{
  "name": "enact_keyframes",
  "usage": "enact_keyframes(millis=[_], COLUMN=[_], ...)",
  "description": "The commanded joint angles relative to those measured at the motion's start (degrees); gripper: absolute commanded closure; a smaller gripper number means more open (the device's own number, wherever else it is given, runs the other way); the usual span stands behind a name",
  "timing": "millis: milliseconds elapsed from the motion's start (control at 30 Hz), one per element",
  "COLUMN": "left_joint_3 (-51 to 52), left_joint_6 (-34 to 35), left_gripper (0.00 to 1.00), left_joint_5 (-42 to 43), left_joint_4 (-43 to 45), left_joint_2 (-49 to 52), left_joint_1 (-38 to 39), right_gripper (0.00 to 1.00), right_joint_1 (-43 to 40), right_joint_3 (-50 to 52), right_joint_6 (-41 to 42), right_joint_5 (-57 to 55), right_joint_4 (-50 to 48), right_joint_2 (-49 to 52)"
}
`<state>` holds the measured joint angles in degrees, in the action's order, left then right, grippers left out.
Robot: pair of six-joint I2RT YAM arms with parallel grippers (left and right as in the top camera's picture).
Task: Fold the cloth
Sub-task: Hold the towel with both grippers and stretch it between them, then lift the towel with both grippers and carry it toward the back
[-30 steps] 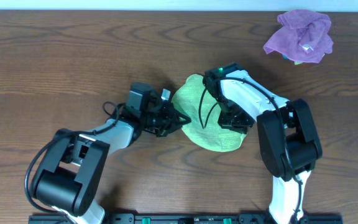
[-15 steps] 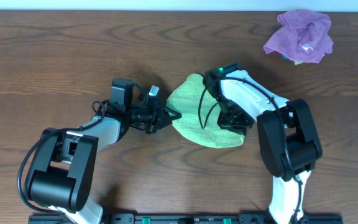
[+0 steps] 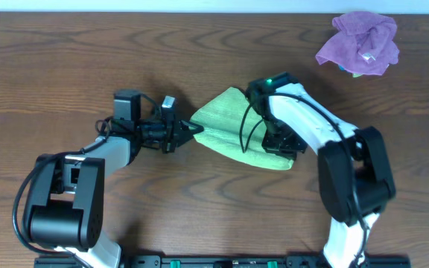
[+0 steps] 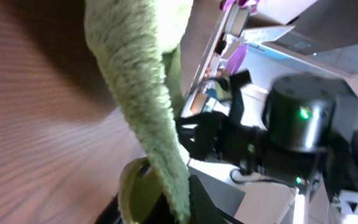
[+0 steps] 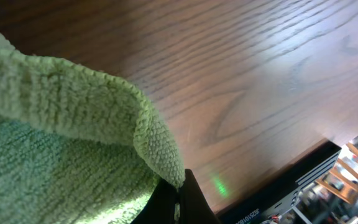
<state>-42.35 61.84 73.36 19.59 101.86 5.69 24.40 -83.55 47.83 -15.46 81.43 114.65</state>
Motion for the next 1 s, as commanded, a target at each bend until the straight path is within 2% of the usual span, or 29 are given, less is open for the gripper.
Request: enact_keyframes(millis=[0, 133, 233, 433, 600, 967], left_joint_3=[-1.3, -1.3, -1.3, -1.3, -3.9, -22.4], left_joint_6=[-3.1, -5.9, -7.9, -8.0, -7.2, -6.4], left_gripper=[0.94, 0.94, 0.94, 0.94, 0.94, 0.95], left_joint_5=[1.1, 1.1, 1.2, 4.6, 3.7, -8.7], left_joint_4=[-0.5, -3.8, -6.3, -6.0, -5.6, -9.2], left_joint_2=[0.3, 0.3, 0.3, 0.3, 0.3, 1.2], left_joint_1=[-1.0, -0.6, -0.6, -0.7, -1.5, -1.6], right_gripper=[0.98, 0.95, 0.98, 0.99, 0.99, 0.99], right_joint_1=[-0.2, -0.2, -0.2, 1.0, 1.1, -3.2], right_joint_3=[0.2, 0.2, 0.2, 0.2, -1.4, -16.4], right_joint_6=[1.5, 1.9, 3.0, 3.0, 2.4, -8.4], right_joint_5=[-3.4, -3.4, -3.4, -2.3, -2.7, -3.6], right_joint_4=[0.6, 2.1, 4.0, 5.4, 0.0, -14.2], right_joint_2=[-3.0, -3.8, -3.8, -4.1, -5.3, -5.7])
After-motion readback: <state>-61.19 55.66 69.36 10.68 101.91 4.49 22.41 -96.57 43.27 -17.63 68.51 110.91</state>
